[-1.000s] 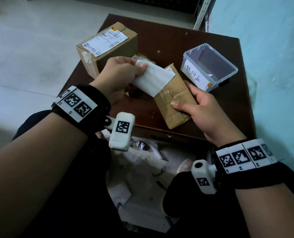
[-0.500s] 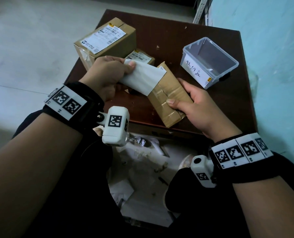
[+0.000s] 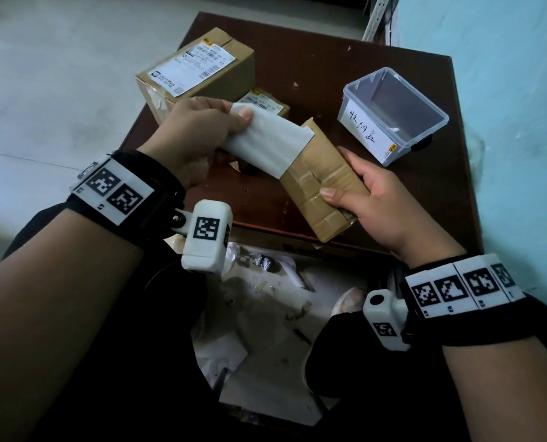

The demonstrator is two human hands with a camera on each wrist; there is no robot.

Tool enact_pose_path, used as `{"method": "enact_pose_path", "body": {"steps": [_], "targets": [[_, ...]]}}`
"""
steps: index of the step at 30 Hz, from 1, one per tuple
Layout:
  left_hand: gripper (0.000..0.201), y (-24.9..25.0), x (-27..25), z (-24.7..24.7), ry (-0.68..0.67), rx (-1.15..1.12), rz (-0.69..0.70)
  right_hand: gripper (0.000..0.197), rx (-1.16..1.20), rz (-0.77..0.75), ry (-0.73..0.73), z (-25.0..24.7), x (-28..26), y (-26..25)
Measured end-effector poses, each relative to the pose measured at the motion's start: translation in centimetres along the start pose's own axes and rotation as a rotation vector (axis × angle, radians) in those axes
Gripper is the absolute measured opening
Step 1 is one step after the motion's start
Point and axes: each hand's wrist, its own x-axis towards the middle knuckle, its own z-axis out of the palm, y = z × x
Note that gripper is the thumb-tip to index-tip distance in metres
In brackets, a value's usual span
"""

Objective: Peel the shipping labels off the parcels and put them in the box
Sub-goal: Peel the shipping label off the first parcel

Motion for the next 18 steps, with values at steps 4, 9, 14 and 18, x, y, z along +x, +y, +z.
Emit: {"method": "enact_pose_path", "body": {"steps": [4,9,14,18], "targets": [[0.006,0.2,-0.4,-0.4,-0.006,0.016,0.036,0.079,-0.020,-0.026,0.011,0.0,-0.1,-0.1],[0.011,0.1,-0.9,-0.9,-0.016,0.017,0.045,0.080,-0.042,-0.045,-0.002,0.2,-0.2,0.2],[0.016,0.1,-1.1,-1.3,0.019,0.007,0.050,0.081,-0.046,-0.051,-0.013,0.5,0.0,0.5],[0.019,-0.1,-0.9,-1.5,0.016,0.000,0.039,0.080,0.002,-0.029,-0.048,0.7,0.0,0.6]]}}
